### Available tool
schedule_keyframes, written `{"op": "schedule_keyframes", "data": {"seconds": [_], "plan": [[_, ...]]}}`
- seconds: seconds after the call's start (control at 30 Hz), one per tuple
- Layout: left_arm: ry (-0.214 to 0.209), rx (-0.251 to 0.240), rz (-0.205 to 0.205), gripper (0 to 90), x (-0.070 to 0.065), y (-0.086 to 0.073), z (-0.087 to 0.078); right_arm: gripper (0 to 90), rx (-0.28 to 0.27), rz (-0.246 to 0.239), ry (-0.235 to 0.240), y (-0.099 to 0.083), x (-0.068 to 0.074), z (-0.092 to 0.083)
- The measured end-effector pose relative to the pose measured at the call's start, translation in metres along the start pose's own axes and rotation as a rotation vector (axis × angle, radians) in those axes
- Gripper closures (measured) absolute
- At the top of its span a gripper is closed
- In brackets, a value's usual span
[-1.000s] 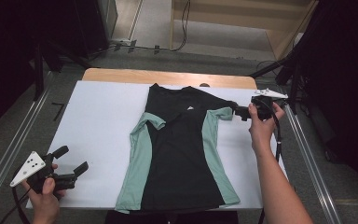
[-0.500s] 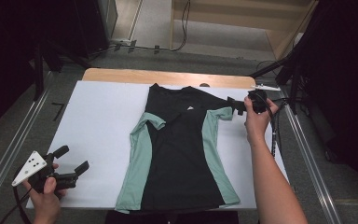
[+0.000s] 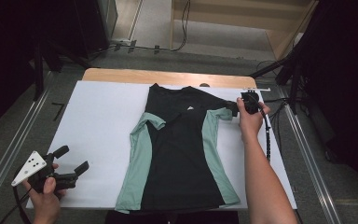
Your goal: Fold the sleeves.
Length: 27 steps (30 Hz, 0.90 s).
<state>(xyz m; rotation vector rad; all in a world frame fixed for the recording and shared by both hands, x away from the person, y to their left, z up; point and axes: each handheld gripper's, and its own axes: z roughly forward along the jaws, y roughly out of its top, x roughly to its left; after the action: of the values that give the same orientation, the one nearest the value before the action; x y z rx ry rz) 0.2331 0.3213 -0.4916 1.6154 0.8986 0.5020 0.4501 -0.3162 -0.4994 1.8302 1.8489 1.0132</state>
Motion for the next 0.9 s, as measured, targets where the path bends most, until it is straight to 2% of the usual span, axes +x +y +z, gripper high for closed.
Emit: {"op": "schedule_keyframes", "data": {"seconds": [0.2,0.27,0.3,0.4,0.53,0.6,0.73,0.9], "plan": [[0.0,0.001,0.002,0.0,0.0,0.0,0.0,5.8,0.059,0.023,-0.022,-0.006,-0.001,0.012],[0.002,0.002,0.004,0.0,0.0,0.0,0.001,11.6,0.07,0.017,-0.036,-0.009,0.0,0.015],[0.003,0.003,0.005,0.0,0.0,0.0,0.001,11.7,0.068,0.015,-0.046,-0.01,0.001,0.015],[0.002,0.003,0.004,0.0,0.0,0.0,0.001,14.0,0.068,-0.01,-0.07,-0.011,0.004,0.016],[0.002,0.005,0.005,0.0,-0.001,0.0,0.001,19.9,0.069,-0.066,-0.133,-0.014,0.011,0.017],[-0.001,0.005,0.005,0.0,-0.001,0.0,0.002,27.9,0.06,-0.079,-0.147,-0.017,0.014,0.016],[-0.002,0.006,0.005,0.0,-0.001,0.0,0.002,43.2,0.045,-0.068,-0.17,-0.02,0.018,0.013],[-0.002,0.009,0.008,0.0,-0.001,0.0,0.002,63.0,0.057,-0.071,-0.16,-0.021,0.021,0.011]]}}
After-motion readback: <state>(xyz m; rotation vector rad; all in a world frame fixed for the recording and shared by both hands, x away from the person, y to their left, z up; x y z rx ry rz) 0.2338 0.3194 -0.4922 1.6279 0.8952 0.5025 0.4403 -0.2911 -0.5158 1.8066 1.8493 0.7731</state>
